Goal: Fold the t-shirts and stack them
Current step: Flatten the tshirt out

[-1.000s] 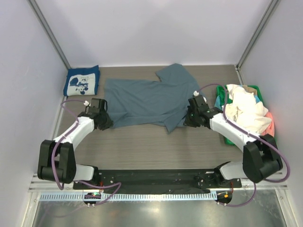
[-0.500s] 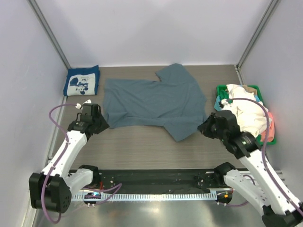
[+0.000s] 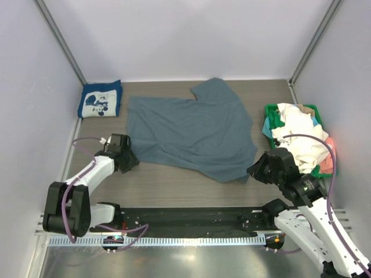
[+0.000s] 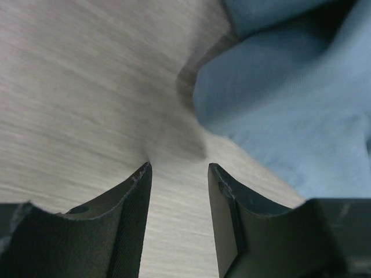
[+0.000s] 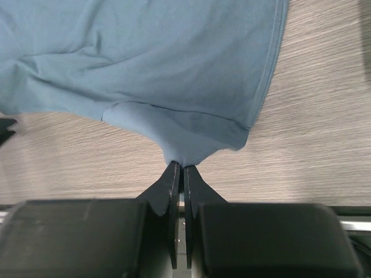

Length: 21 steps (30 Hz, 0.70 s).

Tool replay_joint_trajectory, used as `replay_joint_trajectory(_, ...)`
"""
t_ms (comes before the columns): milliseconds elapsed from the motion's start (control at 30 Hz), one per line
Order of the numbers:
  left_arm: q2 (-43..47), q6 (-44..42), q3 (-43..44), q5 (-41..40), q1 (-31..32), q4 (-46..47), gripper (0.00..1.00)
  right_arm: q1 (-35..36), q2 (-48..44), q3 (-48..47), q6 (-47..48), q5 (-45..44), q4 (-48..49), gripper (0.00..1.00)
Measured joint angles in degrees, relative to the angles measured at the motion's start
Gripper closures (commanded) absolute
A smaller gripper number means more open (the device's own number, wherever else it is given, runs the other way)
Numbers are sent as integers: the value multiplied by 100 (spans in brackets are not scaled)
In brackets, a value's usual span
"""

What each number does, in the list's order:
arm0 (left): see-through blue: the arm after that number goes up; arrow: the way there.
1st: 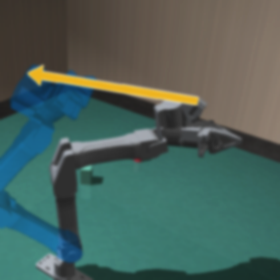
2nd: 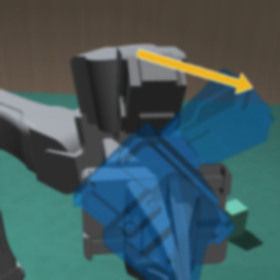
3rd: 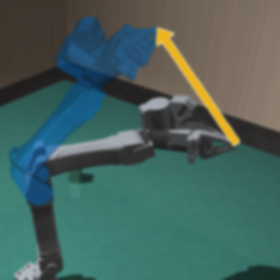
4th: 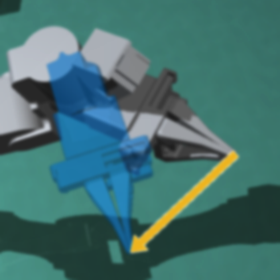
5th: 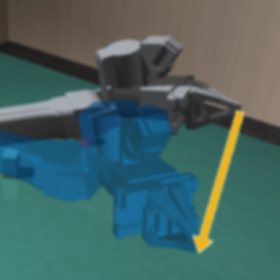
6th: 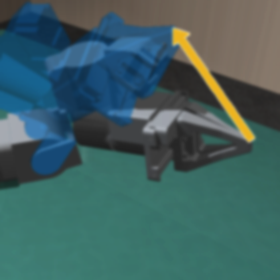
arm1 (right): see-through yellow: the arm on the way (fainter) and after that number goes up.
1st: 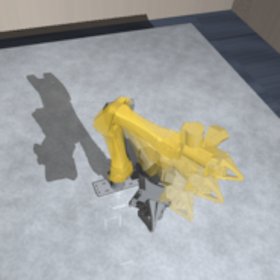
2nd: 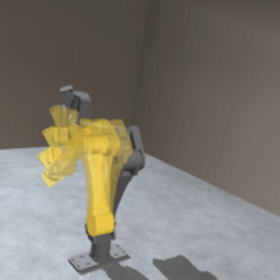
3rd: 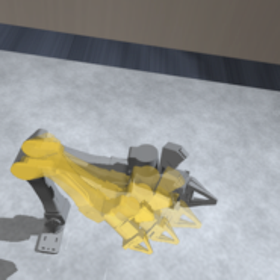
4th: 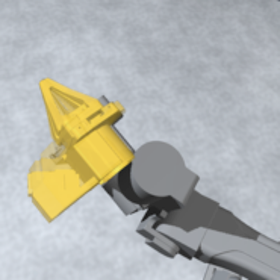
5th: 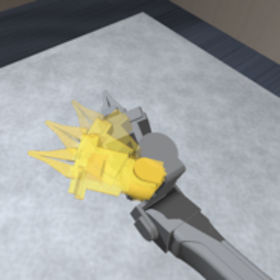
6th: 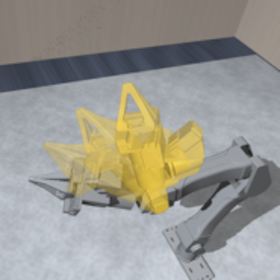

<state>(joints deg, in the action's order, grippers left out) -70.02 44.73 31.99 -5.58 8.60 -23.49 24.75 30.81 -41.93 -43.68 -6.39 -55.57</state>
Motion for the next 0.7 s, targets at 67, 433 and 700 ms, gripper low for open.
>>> replay_joint_trajectory(67, -243, -4, 116, -28, 0, 240, 55, 0, 83, -35, 7, -33, -15, 99)
replay_joint_trajectory(433, -1440, -157, 933, -146, -20, 761, 93, 0, 612, -201, 72, -120, 92, 99)
replay_joint_trajectory(700, -1178, -380, 1429, -125, -37, 11, 100, 0, 647, -337, 109, -236, 98, 99)
